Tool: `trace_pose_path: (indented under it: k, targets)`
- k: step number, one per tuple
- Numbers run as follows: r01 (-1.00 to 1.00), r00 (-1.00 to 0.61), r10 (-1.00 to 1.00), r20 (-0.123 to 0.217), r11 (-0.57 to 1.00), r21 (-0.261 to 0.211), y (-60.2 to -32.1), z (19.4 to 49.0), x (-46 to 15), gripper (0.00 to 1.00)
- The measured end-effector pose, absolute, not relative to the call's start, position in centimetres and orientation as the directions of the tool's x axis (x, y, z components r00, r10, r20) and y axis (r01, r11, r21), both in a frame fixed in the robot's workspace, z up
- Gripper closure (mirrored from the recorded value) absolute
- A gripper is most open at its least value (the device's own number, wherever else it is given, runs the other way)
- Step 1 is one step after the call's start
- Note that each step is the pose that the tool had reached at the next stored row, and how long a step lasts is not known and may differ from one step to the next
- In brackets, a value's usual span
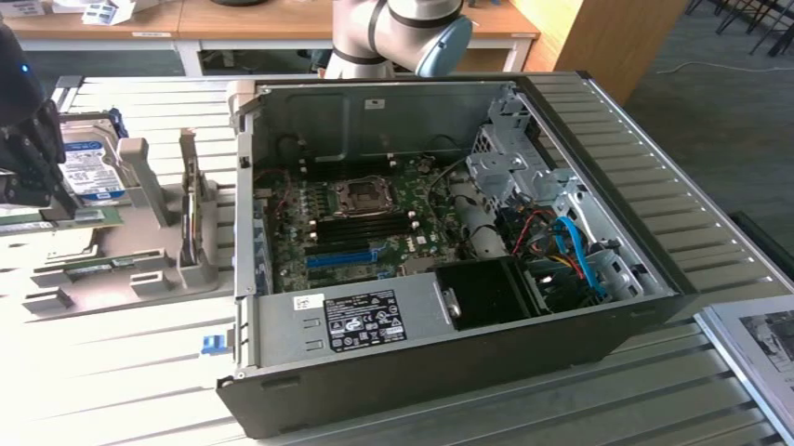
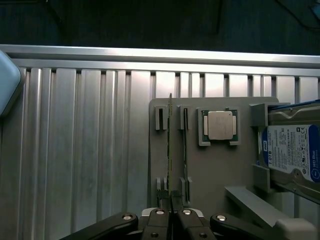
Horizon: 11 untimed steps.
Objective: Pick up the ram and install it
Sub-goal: 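Pick up the ram and move it above insertion slot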
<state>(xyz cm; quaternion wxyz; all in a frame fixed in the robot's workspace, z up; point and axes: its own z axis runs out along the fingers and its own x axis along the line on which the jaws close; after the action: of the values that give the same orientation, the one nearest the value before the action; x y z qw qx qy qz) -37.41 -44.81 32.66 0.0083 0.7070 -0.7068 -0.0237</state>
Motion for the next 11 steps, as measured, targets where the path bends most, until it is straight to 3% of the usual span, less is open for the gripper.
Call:
trace_pose_path:
  k: [11]
  targets:
    - [-0.999, -0.002, -1.000, -0.022, 0.001, 0.045, -44.8, 33.8, -37.4, 0.88]
